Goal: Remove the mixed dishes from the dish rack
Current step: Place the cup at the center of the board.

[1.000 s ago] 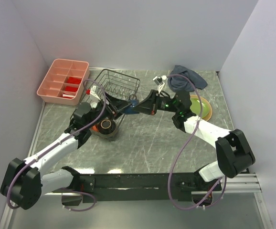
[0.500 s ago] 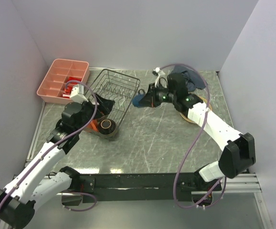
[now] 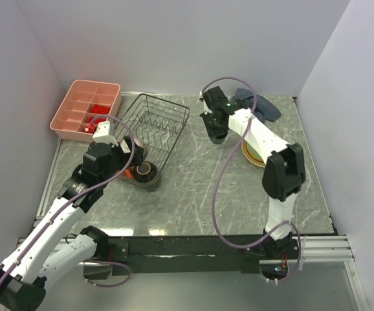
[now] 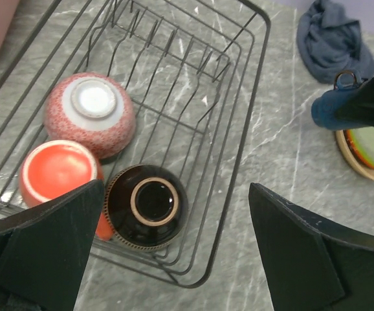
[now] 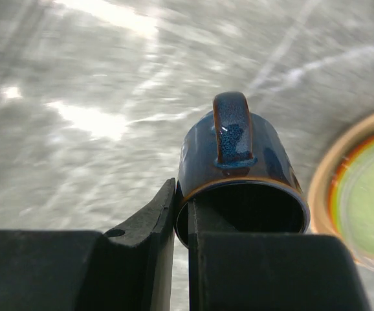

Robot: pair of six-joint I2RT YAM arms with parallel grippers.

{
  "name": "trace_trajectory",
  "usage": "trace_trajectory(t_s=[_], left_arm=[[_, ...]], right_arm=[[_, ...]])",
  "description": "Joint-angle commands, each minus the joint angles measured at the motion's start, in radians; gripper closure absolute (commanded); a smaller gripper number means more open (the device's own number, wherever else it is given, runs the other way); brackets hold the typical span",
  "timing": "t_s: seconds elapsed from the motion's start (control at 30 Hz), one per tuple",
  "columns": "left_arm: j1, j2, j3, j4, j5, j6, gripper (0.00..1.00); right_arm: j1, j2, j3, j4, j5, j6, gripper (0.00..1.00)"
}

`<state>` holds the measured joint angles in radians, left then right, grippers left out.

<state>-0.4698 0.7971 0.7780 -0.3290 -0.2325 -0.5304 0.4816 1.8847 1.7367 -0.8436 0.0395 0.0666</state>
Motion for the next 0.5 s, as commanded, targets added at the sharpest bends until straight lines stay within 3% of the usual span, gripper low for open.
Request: trace_trajectory(t_s=[0.0, 0.47], left_arm=[[0.003, -0.025, 0.052, -0.038, -0.022, 0.056, 0.01], [0.003, -0.035, 0.033, -0.074, -0.004, 0.066, 0.01]], right_arm=[[-0.021, 0.089, 0.144, -0.123, 0.2, -0.044, 1.0], [-0.124, 0.22, 0.121, -0.002, 0.103, -0.057, 1.0]])
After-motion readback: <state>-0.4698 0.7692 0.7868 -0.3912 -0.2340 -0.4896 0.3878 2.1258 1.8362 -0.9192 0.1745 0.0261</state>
